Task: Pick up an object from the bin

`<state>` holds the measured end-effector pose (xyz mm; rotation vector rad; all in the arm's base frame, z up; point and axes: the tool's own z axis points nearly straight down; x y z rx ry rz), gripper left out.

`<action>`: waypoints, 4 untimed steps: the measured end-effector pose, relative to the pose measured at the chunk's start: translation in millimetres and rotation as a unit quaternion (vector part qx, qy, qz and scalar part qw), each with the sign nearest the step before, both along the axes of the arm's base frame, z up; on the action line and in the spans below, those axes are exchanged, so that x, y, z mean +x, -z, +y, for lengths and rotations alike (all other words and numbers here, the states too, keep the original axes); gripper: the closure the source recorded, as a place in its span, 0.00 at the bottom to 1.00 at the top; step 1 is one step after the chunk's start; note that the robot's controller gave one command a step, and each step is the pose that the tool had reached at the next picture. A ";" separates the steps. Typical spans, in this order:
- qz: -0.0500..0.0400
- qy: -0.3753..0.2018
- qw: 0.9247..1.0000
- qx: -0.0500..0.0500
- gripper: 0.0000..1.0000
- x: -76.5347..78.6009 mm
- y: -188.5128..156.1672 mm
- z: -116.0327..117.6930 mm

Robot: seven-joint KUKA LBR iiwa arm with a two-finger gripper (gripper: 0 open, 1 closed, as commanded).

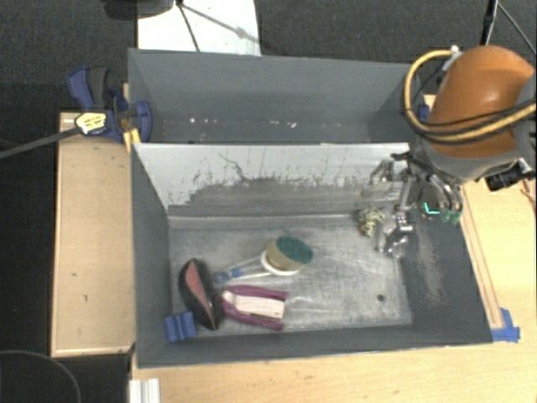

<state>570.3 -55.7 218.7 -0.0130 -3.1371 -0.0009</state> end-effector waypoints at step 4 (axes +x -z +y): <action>-0.005 0.161 0.987 0.000 0.00 16.5 144.9 142.6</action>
Offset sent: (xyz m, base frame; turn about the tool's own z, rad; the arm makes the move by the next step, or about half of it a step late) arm -0.0325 0.0784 -0.1487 -0.0732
